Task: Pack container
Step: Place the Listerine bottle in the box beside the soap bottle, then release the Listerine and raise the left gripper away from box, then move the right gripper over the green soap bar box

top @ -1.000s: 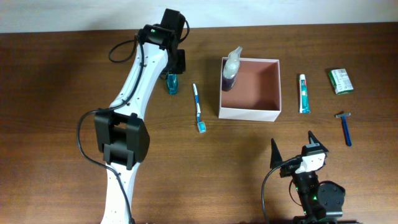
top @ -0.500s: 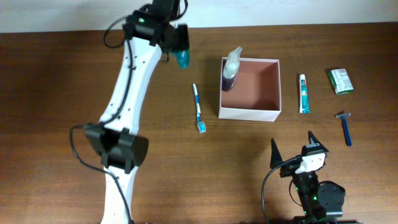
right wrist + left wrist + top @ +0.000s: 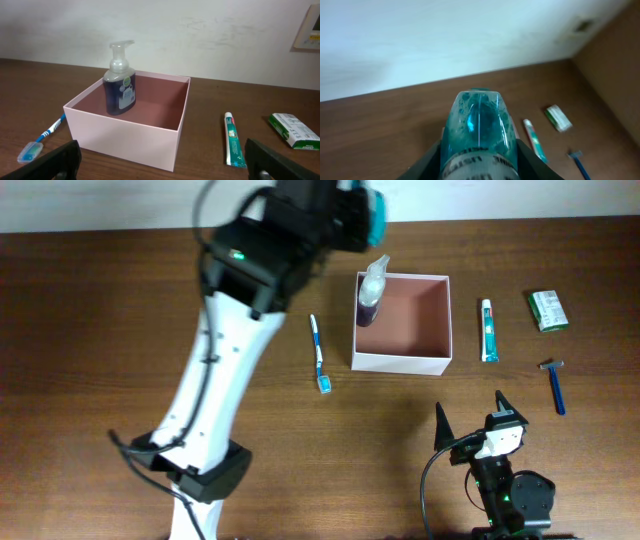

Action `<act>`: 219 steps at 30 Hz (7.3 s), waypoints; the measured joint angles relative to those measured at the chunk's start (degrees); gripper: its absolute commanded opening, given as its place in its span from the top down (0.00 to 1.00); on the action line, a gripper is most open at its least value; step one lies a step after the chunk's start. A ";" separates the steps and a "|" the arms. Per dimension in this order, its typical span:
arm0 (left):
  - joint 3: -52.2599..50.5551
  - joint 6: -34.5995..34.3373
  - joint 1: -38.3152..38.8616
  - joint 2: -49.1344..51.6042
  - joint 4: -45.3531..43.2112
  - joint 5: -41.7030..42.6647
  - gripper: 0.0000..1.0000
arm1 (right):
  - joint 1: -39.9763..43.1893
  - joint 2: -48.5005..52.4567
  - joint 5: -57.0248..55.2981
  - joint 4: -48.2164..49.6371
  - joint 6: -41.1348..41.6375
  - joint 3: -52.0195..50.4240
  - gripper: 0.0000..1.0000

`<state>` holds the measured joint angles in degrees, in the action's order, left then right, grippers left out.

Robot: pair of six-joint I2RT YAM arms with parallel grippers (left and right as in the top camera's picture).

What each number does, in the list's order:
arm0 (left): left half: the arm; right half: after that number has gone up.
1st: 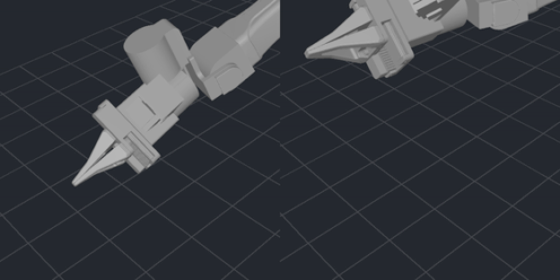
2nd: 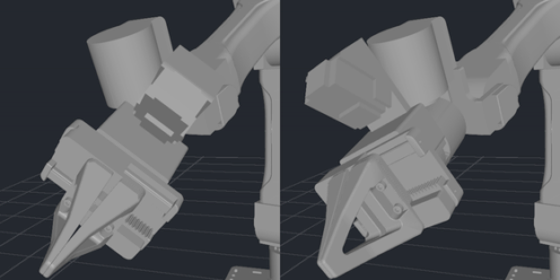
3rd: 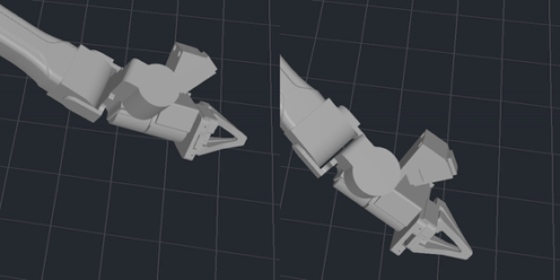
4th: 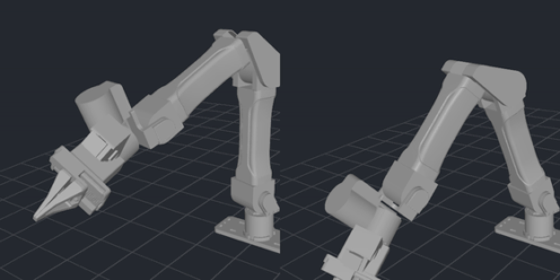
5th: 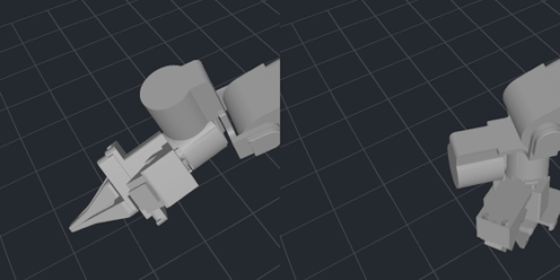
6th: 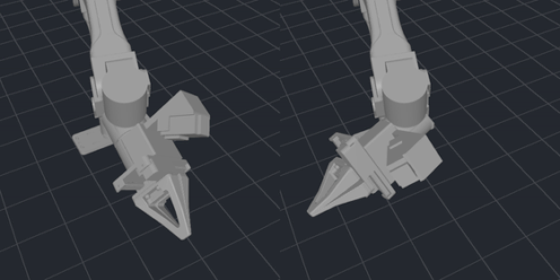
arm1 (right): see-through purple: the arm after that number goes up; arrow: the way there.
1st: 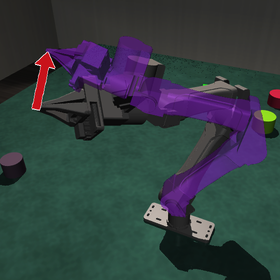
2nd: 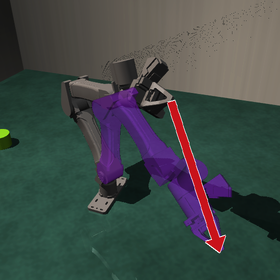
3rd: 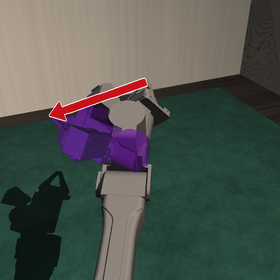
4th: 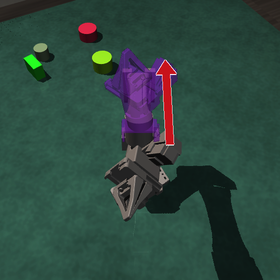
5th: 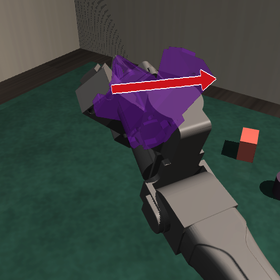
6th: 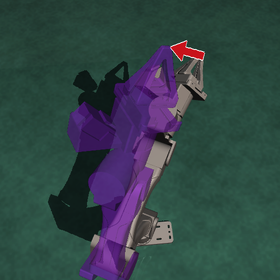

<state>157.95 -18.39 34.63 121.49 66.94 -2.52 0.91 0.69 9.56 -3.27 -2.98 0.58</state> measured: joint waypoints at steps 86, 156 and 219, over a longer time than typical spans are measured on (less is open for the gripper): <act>2.78 1.49 6.12 30.03 -8.31 -8.04 0.32 | 0.00 0.00 0.00 0.00 0.02 0.00 0.01; -1.38 -9.68 -18.91 18.78 29.68 -8.04 0.01 | 0.00 0.00 0.94 3.93 0.04 0.00 0.01; -1.42 -9.49 -18.91 18.78 29.51 -16.15 0.01 | 23.78 133.33 -10.45 -63.23 -25.75 128.91 0.01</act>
<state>156.53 -27.88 15.73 140.27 96.44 -18.68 24.69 134.02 -0.89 -66.50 -28.73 129.49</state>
